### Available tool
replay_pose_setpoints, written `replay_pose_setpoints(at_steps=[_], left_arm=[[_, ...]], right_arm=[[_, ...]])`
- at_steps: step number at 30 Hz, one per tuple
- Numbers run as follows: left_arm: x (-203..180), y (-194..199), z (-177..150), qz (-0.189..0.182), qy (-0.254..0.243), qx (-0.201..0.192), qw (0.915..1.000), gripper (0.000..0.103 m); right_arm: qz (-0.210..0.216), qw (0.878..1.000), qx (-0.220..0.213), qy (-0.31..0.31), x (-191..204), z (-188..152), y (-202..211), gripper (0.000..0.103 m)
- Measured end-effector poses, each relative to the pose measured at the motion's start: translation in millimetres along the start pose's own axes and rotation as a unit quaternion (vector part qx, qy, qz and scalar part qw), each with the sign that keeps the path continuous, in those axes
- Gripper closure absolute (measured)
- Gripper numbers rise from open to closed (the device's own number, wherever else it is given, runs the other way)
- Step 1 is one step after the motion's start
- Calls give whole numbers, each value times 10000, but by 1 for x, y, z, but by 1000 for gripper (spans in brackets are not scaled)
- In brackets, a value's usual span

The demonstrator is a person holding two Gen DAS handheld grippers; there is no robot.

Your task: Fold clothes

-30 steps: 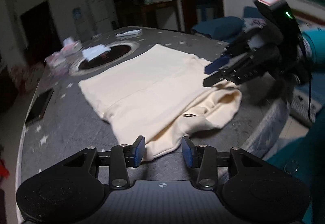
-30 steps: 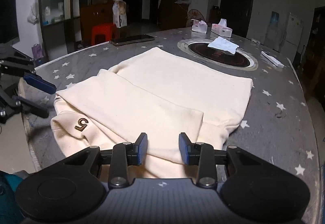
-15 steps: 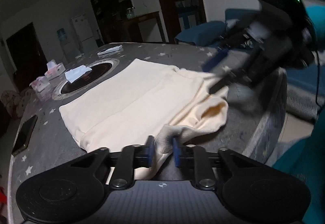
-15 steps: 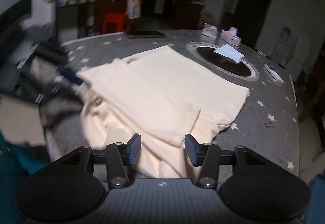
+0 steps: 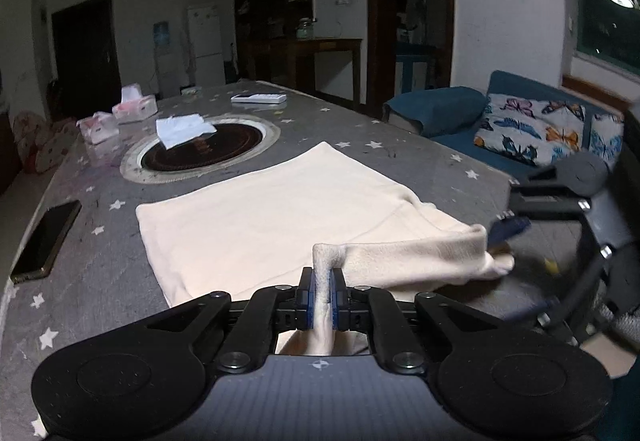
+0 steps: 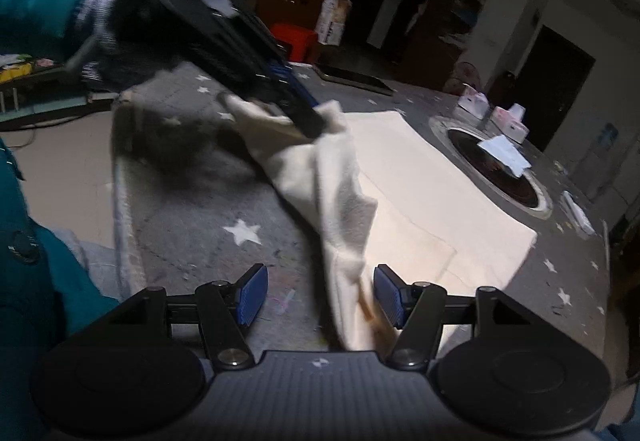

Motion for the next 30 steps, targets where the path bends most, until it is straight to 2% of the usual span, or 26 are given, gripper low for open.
replay_pose_setpoints(at_steps=[5,8,9,10,11,12,14,19,24,25,26,28,30], left_arm=[[-5,4,-5,-98,-144,10,9998,95],[-7,9,-9,-124,-159,22,9998,94],[-8,12,-11,-118,-192,27,9997,92],[-9,15,-14,-96,-241,40,9997,89],[-10,18,-17,-58,-309,57,9995,82],[-11,22,-21,-2,-395,72,9992,77],[-14,28,-31,147,-631,105,9978,60],[-18,31,-56,356,-1128,301,9925,55],[-16,28,-68,512,-1541,387,9860,56],[-15,28,-69,520,-1608,381,9849,61],[-16,28,-69,512,-1646,375,9843,72],[-17,28,-69,476,-1686,362,9839,85],[-19,29,-68,427,-1684,335,9842,91]], right_arm=[[-261,9997,6,40,-11,1,-7,41],[-281,9996,-5,67,-18,5,-22,54],[-257,9997,12,37,-20,6,-26,65],[-190,9998,58,-49,-22,6,-29,79],[-131,9998,87,-127,-23,7,-31,83],[-83,9997,92,-194,-24,7,-30,86],[-13,9995,100,-310,-25,9,-29,88],[-76,9989,108,-447,-27,11,-28,88],[-154,9983,96,-560,-29,12,-27,88],[-174,9981,83,-584,-29,12,-26,89],[-194,9979,71,-609,-28,12,-25,89],[-234,9975,45,-659,-28,12,-23,90],[-274,9971,20,-708,-28,12,-21,91]])
Point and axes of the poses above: each gripper's, at about its wrist camera, not at the fingertips, and y roughly against the way its jaws point, x to its left, z to its top, the point moved 10 cm from there along -y, roughly the way its jaws point
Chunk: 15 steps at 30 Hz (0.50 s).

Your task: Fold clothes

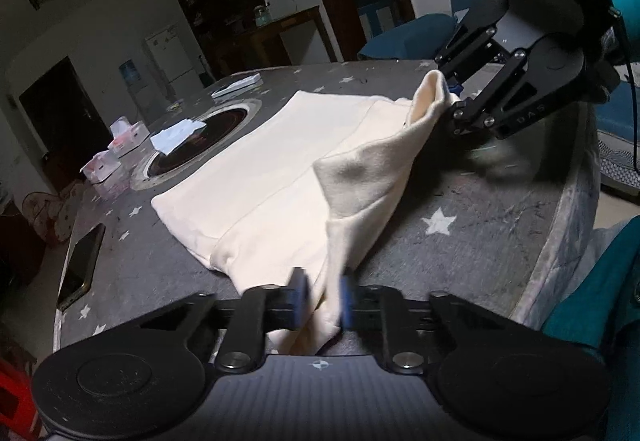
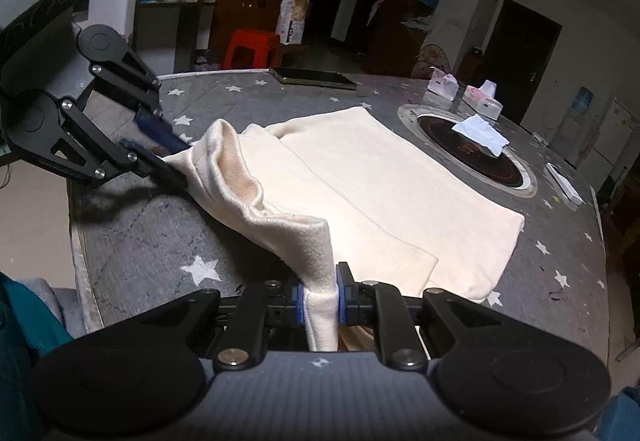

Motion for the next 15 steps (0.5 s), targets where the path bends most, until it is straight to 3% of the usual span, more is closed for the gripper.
replay_pose_setpoints(at_steps=[5,11,15], left_arm=[[-2,20,10,-264,236,-169,9992,96],[-7,66,25,-624,577,-432,9954,97],[2,78,45,-583,656,-674,9939,97]], right_arm=[[-8,9999,-112,-70,1,3,17,92],[334,9993,-127,-118,15,4,66,92],[525,9985,-151,-47,23,14,100,92]])
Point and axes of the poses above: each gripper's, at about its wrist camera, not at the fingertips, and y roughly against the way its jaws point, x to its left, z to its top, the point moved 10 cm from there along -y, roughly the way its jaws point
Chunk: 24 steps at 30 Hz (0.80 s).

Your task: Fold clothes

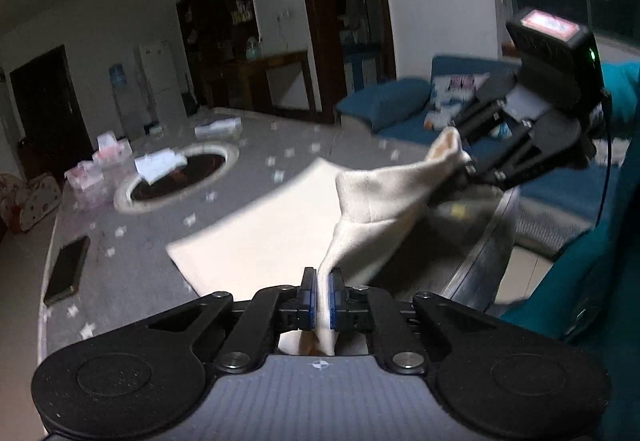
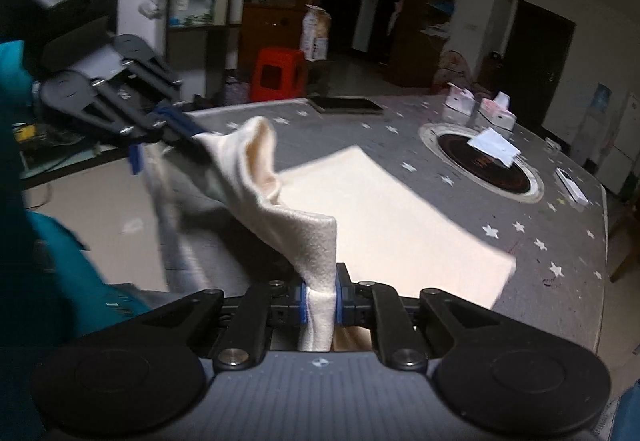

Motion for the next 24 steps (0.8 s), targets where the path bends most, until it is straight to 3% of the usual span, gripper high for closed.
replay_pose_setpoints(at_steps=[6,18,21,24], left_arm=[[14,-1,30,116,1,-291,9995,97],[94,-128,15,773,374,448,9953,97],[114,-160,11,938,473,639,9924,96],[121,-165,7,1041,694,650,9900,96]], right_arm=[[-85,9999,-65,63,-22,24,7,92],[-479,9983,218,-243,-112,33,-90,91],[-626,9968,293,-399,-131,30,-119,78],[-810,9937,318,-704,-150,22,-137,72]])
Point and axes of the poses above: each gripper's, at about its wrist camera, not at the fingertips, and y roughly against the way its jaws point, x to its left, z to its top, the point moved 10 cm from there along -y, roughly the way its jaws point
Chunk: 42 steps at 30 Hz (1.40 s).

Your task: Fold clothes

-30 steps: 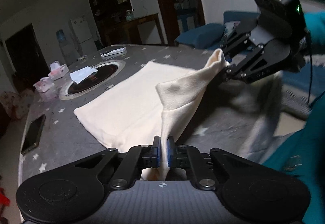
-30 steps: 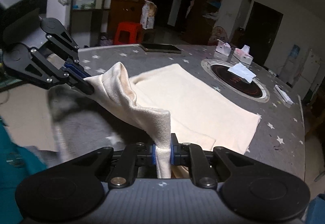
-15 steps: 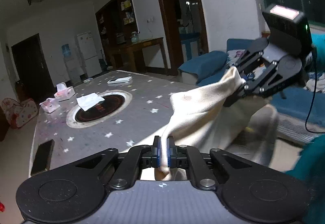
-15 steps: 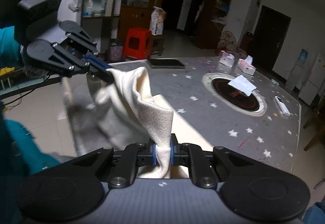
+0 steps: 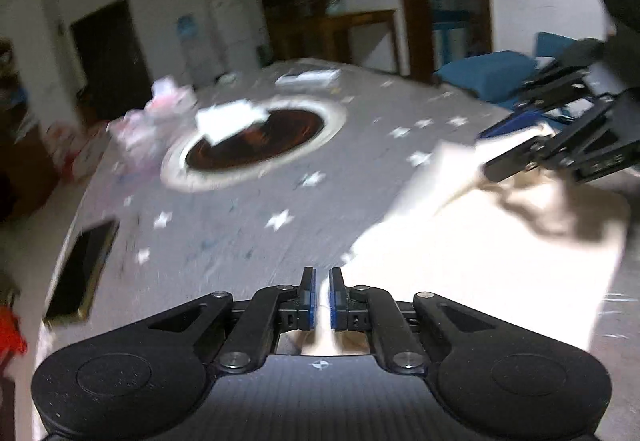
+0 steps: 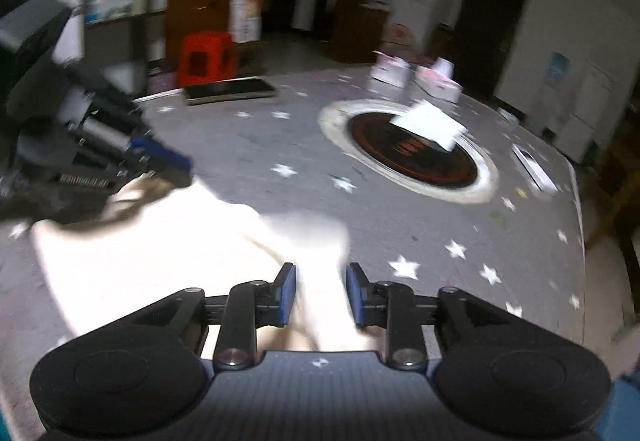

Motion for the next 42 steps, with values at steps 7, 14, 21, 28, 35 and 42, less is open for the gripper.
replay_pose_setpoints(at_steps=[7,14,21,28,35,42], left_arm=[[14,-7,-5,185,572,12,9982,93],[2,17,-3,152,860,-129,9961,81],[-6,45,-26,155,1412,86,9898,65],[-25,72,-43,25,1581,230,9871,64],[-41,75,-51,-96,1522,303,9878,69],[-46,71,-50,-178,1499,285,9881,91]], right_arm=[[-156,9974,-33,-704,-21,-18,3,65],[-311,9896,-67,-1404,-43,-36,7,65],[-430,9787,-114,-2006,-59,-52,10,61],[-309,9752,-127,-2187,-44,-57,17,67],[-302,9647,-110,-2615,-42,-67,30,78],[-258,9635,9,-2665,-36,-77,34,91]])
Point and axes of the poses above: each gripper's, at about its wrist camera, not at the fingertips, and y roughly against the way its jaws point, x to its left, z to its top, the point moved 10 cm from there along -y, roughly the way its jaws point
